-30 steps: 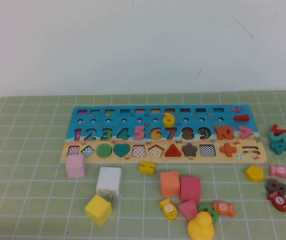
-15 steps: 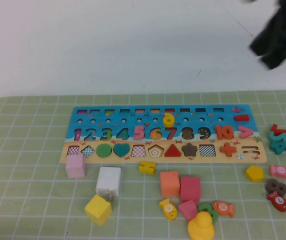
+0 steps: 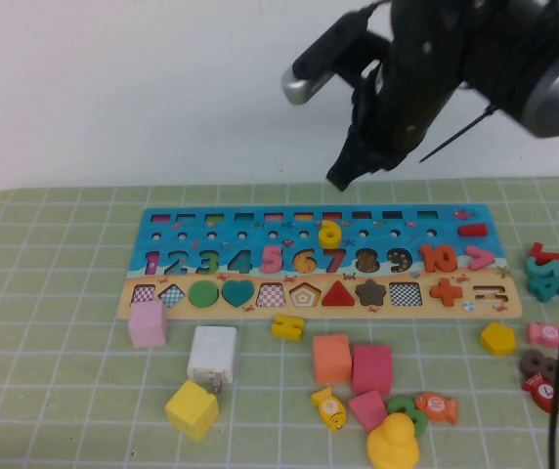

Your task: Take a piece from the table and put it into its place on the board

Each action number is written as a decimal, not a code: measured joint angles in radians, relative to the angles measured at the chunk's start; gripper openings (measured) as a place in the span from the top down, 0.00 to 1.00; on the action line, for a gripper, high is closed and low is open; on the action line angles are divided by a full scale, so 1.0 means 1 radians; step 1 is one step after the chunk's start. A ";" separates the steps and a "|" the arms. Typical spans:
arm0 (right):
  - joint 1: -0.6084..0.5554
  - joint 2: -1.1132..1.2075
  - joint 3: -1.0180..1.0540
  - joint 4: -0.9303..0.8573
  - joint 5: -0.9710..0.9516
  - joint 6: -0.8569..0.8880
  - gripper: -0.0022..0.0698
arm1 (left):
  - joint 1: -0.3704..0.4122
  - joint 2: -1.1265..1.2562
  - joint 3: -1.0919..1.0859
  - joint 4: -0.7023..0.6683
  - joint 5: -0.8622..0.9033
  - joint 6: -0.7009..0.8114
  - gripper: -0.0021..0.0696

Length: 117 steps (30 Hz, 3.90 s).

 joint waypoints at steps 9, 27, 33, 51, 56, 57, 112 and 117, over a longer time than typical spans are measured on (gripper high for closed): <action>0.000 0.151 -0.008 0.071 -0.165 0.184 0.52 | 0.000 0.000 0.000 0.000 0.000 0.000 0.97; 0.000 0.291 -0.008 -0.010 -0.264 0.475 0.34 | 0.000 0.000 0.000 -0.022 0.000 0.000 0.97; 0.000 0.309 -0.008 -0.023 -0.266 0.486 0.34 | 0.000 0.000 0.000 -0.022 0.000 0.000 0.97; 0.000 0.284 -0.008 -0.049 -0.181 0.486 0.58 | 0.000 0.000 0.000 -0.023 0.001 0.000 0.97; 0.000 0.170 -0.008 -0.042 -0.048 0.403 0.58 | 0.000 0.000 0.000 -0.023 0.001 0.000 0.97; 0.000 0.147 -0.008 -0.026 -0.004 0.352 0.58 | 0.000 0.000 0.000 -0.023 0.001 0.000 0.97; 0.106 -0.002 0.541 0.750 0.081 -0.248 0.58 | 0.000 0.000 0.000 -0.023 0.002 0.000 0.97; 0.106 -0.002 0.541 0.844 -0.010 -0.251 0.58 | 0.000 0.000 0.000 -0.023 0.002 0.000 0.97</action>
